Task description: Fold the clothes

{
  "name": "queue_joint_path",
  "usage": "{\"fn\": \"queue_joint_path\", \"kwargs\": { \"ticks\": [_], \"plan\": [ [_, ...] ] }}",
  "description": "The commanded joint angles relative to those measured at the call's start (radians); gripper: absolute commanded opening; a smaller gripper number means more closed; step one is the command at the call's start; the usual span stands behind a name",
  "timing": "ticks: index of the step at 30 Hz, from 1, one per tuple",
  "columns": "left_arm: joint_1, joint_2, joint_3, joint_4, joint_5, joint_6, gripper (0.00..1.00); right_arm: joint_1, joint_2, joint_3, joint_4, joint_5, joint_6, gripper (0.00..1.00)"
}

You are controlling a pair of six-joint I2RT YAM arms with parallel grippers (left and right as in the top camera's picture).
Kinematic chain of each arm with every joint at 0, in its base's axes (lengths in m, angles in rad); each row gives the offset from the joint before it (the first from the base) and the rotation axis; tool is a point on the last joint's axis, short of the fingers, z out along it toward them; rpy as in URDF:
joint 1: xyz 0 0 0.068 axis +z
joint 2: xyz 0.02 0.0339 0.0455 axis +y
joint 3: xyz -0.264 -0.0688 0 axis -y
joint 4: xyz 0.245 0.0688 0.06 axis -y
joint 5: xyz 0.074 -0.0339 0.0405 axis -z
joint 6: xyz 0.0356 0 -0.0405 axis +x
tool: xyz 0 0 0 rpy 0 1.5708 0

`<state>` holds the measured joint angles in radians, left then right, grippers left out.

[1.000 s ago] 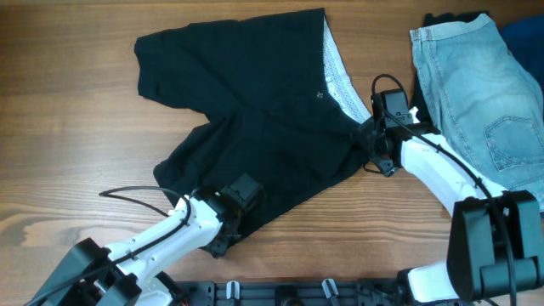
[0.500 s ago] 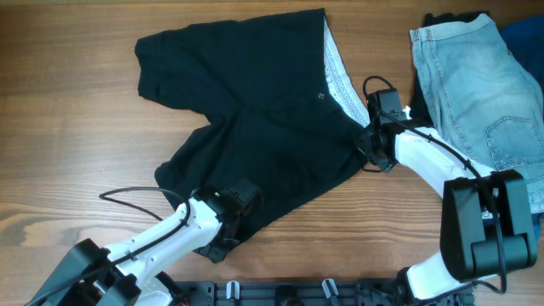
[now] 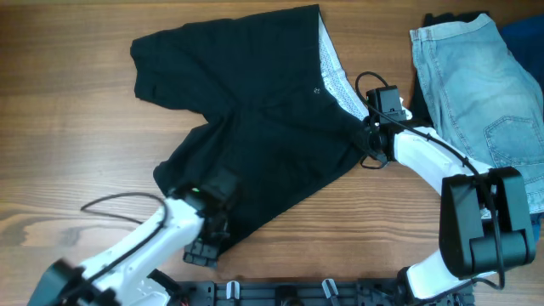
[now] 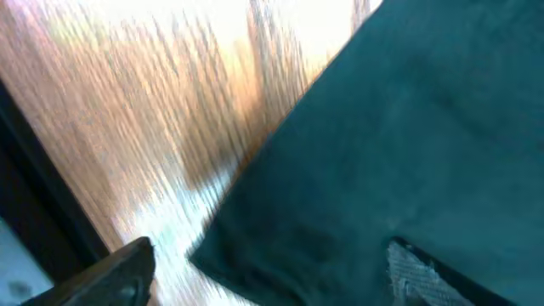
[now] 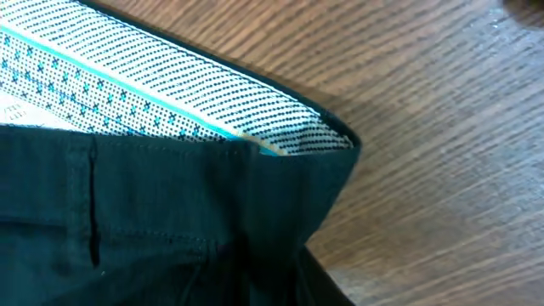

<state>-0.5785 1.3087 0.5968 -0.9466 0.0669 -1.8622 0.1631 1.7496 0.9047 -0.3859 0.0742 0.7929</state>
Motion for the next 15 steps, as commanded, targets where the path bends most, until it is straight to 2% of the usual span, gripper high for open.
{"fn": "queue_joint_path", "kwargs": {
  "ticks": [1,2,3,4,7,12,15],
  "plan": [
    [0.114,-0.122,-0.008,0.013,0.152,-0.002,0.92,0.003,0.04,-0.018,0.008,-0.03,-0.008,0.24],
    [0.126,-0.145,-0.008,0.03,0.171,-0.002,0.92,0.003,0.04,-0.018,0.008,-0.03,-0.008,0.24],
    [0.122,-0.179,-0.008,0.08,0.184,-0.003,0.98,0.003,0.04,-0.018,0.011,-0.03,-0.007,0.25],
    [0.112,-0.182,-0.008,0.102,0.183,-0.006,1.0,0.002,0.04,-0.018,0.012,-0.03,-0.007,0.25],
    [0.056,-0.174,-0.008,0.126,0.183,-0.061,1.0,0.002,0.04,-0.018,0.016,-0.029,-0.008,0.27],
    [-0.024,-0.161,-0.008,0.039,0.138,-0.162,1.0,0.001,0.04,-0.018,0.003,-0.029,-0.008,0.27],
    [-0.029,-0.161,-0.008,-0.049,0.143,-0.17,1.0,0.001,0.04,-0.018,0.0,-0.029,-0.008,0.27]
  ]
}}
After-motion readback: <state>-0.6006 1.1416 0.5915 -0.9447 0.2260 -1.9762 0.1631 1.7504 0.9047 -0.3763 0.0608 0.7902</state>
